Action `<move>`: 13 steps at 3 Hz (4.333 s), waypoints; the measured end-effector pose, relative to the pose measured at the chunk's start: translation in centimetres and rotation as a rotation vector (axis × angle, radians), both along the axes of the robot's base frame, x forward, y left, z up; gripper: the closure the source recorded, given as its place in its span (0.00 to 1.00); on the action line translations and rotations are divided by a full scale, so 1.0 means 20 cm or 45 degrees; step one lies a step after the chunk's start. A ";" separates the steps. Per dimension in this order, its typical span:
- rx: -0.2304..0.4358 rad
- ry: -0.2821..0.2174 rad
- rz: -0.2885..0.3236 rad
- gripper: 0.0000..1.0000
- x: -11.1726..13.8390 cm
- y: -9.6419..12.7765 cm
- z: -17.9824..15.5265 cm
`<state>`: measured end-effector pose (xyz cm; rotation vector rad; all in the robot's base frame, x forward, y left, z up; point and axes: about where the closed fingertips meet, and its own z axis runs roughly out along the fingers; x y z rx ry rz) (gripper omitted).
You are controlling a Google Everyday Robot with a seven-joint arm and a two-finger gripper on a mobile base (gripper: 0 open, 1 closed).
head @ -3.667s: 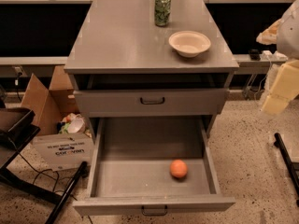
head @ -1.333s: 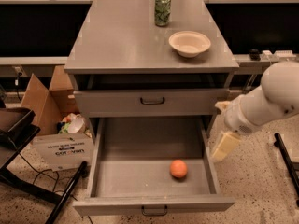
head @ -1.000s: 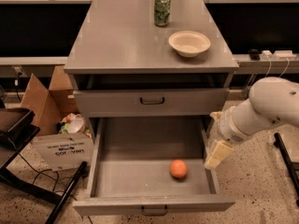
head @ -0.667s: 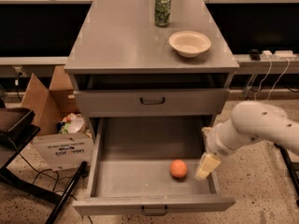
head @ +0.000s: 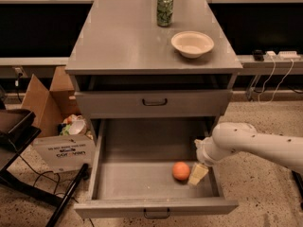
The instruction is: Pick orange from middle drawer and place on counter
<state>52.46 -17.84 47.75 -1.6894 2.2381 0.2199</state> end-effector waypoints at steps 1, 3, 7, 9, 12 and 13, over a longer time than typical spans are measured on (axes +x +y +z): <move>0.011 0.004 0.004 0.00 0.06 0.03 -0.18; 0.077 0.069 -0.020 0.00 0.02 0.10 -0.43; 0.159 0.099 -0.029 0.85 0.02 0.18 -0.54; 0.015 0.124 0.009 1.00 -0.08 0.20 -0.33; -0.210 0.042 0.138 1.00 0.02 0.55 1.19; -0.225 0.002 0.178 1.00 0.14 0.71 1.59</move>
Offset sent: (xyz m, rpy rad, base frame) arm 0.0096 0.0211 -0.0958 0.0681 0.0484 -0.0202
